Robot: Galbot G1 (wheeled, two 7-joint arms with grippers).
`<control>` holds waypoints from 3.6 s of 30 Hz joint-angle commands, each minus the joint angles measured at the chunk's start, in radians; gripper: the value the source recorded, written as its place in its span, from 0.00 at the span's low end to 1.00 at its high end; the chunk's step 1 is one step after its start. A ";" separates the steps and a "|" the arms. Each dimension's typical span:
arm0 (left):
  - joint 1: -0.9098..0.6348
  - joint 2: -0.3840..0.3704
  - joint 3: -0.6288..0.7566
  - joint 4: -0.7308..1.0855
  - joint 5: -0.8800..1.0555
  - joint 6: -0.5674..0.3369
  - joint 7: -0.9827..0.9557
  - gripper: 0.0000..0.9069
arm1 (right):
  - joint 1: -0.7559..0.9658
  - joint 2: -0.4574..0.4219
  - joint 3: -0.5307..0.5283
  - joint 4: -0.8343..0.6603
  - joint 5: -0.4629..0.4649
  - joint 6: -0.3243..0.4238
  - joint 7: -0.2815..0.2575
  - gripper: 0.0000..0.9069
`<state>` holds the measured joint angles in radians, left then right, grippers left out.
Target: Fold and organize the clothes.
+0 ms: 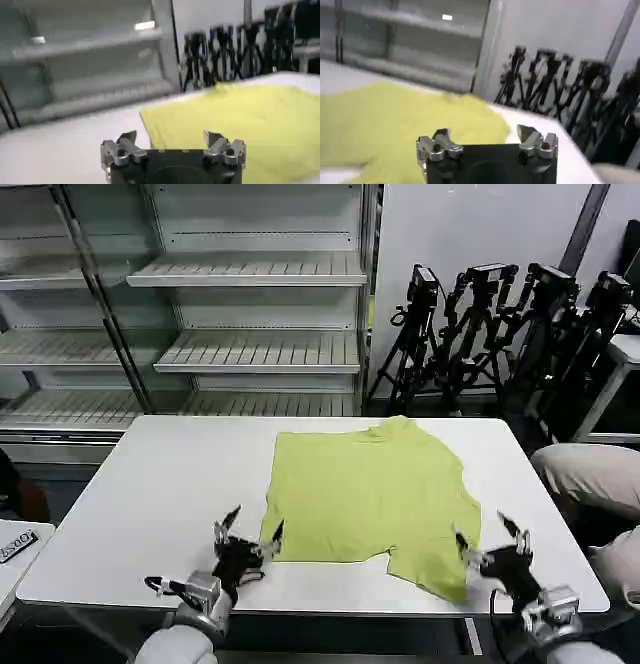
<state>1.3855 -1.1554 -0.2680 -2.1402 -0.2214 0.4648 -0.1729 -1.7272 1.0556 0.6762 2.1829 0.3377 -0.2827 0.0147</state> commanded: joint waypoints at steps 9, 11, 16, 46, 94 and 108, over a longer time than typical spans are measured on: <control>-0.015 -0.003 -0.011 0.079 -0.127 0.115 -0.059 0.02 | -0.067 0.025 -0.031 0.037 0.022 -0.066 0.037 0.16; -0.012 0.003 -0.018 0.077 -0.136 0.114 -0.048 0.02 | -0.039 0.028 -0.051 0.029 0.022 -0.089 0.038 0.00; -0.006 0.014 -0.018 0.066 -0.146 0.115 -0.038 0.02 | 0.006 0.032 -0.086 0.007 0.046 -0.144 0.042 0.00; -0.263 -0.024 -0.032 0.096 -0.168 0.111 0.008 0.01 | 0.389 -0.004 -0.066 -0.062 0.177 -0.193 -0.007 0.00; -0.400 -0.041 0.093 0.402 -0.170 0.114 -0.036 0.03 | 0.524 0.005 -0.167 -0.331 0.097 -0.261 -0.004 0.00; -0.398 -0.029 0.108 0.409 -0.193 0.115 -0.035 0.00 | 0.524 0.005 -0.166 -0.368 0.179 -0.296 0.012 0.00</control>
<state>0.9831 -1.1914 -0.1696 -1.7488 -0.4076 0.5687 -0.1983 -1.1746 1.0670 0.5024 1.8178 0.4841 -0.5533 0.0191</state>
